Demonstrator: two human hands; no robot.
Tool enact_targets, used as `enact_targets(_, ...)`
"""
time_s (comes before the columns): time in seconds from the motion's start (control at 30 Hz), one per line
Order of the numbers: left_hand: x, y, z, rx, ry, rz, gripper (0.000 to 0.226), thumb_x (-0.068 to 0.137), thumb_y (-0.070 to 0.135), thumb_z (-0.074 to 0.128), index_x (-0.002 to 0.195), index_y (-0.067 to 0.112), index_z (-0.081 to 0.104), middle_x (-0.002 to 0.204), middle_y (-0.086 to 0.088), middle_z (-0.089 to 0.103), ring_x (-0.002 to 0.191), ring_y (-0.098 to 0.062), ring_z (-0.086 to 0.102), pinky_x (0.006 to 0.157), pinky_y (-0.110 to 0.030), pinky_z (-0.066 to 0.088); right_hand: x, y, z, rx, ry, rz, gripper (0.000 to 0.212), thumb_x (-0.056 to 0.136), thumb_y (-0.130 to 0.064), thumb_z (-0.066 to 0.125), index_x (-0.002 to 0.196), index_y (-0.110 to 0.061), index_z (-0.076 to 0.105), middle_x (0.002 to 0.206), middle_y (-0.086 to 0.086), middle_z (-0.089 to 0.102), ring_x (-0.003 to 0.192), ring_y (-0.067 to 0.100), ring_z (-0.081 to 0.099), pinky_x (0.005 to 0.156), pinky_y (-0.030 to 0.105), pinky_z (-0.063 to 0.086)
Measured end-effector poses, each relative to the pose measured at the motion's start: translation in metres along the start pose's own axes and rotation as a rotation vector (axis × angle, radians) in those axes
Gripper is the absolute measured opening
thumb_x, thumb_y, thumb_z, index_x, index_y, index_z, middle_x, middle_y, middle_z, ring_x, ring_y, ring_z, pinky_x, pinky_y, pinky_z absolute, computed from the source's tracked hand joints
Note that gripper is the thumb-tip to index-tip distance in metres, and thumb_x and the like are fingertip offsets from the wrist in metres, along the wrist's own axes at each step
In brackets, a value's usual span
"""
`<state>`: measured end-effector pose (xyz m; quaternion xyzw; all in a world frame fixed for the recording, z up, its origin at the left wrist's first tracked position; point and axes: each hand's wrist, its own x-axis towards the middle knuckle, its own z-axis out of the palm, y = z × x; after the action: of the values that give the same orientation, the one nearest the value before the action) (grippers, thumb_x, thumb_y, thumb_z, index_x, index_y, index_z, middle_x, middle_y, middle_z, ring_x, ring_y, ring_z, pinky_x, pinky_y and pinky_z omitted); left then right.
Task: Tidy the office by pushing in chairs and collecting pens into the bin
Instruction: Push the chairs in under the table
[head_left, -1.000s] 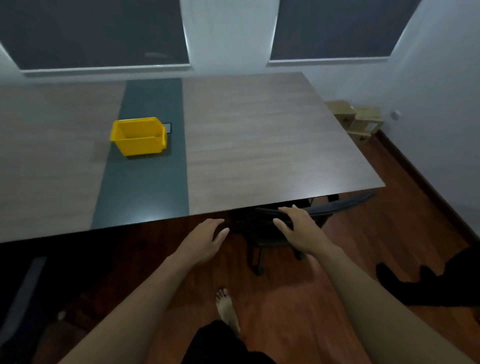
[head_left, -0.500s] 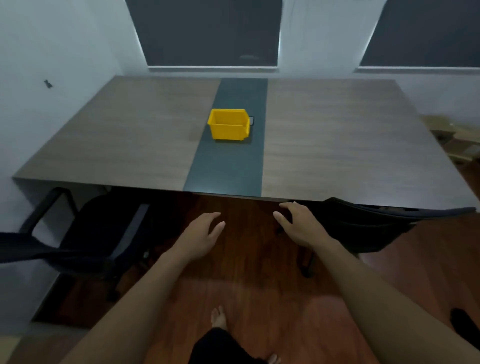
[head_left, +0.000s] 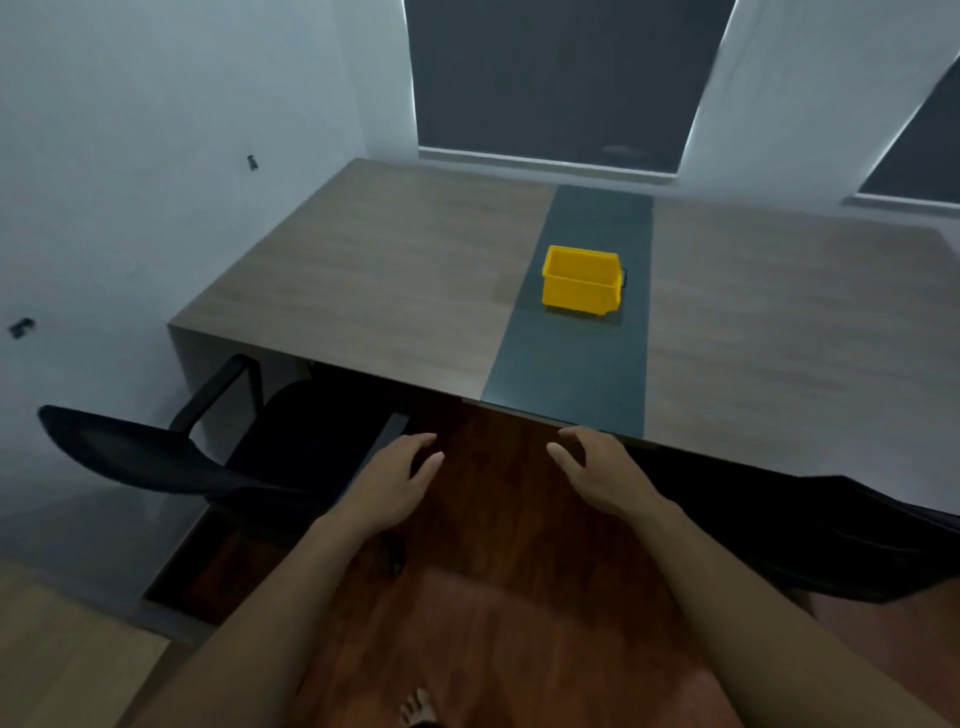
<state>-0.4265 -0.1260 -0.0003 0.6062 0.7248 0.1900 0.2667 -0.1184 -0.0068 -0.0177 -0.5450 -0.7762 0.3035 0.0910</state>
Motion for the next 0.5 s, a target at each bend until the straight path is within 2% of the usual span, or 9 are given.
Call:
enact_targets(0.17, 0.000, -0.075, -0.045, -0.049, -0.025, -0.020, 0.061, 0.109, 0.057, 0.043, 0.161, 0.024, 0.045, 0.160, 0.004, 0.052, 0.149, -0.015, 0.048, 0.123, -0.039, 0.042, 0.034, -0.071, 0.048, 0.007, -0.016, -0.047, 0.064, 0.103, -0.069, 0.046, 0.149, -0.026, 0.055, 0.148, -0.004, 0.061, 0.139, 0.016, 0.055, 0.116, 0.048, 0.048)
enact_targets(0.23, -0.003, -0.103, -0.060, -0.050, -0.025, -0.024, 0.061, 0.109, 0.058, 0.043, 0.161, 0.025, 0.046, 0.160, 0.005, 0.052, 0.150, -0.015, 0.047, 0.122, -0.035, 0.041, 0.045, -0.098, 0.068, 0.017, -0.034, -0.069, 0.063, 0.103, -0.068, 0.046, 0.149, -0.025, 0.055, 0.147, -0.003, 0.062, 0.137, 0.017, 0.056, 0.115, 0.046, 0.049)
enact_targets(0.3, -0.009, -0.128, -0.077, -0.054, 0.006, -0.044, 0.058, 0.110, 0.052, 0.045, 0.159, 0.022, 0.049, 0.158, 0.004, 0.055, 0.147, -0.014, 0.049, 0.121, -0.032, 0.040, 0.052, -0.124, 0.089, 0.020, -0.068, -0.093, 0.062, 0.104, -0.067, 0.047, 0.149, -0.025, 0.055, 0.147, -0.003, 0.062, 0.137, 0.017, 0.055, 0.114, 0.044, 0.049)
enact_targets(0.4, -0.021, -0.165, -0.105, -0.050, 0.066, -0.091, 0.054, 0.110, 0.050, 0.047, 0.156, 0.022, 0.052, 0.154, 0.005, 0.059, 0.145, -0.012, 0.051, 0.121, -0.035, 0.042, 0.064, -0.161, 0.119, 0.008, -0.124, -0.147, 0.062, 0.104, -0.067, 0.045, 0.150, -0.027, 0.053, 0.148, -0.003, 0.061, 0.138, 0.016, 0.055, 0.113, 0.041, 0.049)
enact_targets(0.5, -0.032, -0.202, -0.134, -0.021, 0.132, -0.140, 0.051, 0.111, 0.049, 0.046, 0.153, 0.023, 0.056, 0.149, 0.005, 0.062, 0.138, -0.012, 0.056, 0.113, -0.029, 0.045, 0.083, -0.202, 0.147, 0.012, -0.184, -0.215, 0.062, 0.105, -0.068, 0.044, 0.150, -0.026, 0.053, 0.149, -0.004, 0.061, 0.138, 0.016, 0.056, 0.112, 0.039, 0.050)
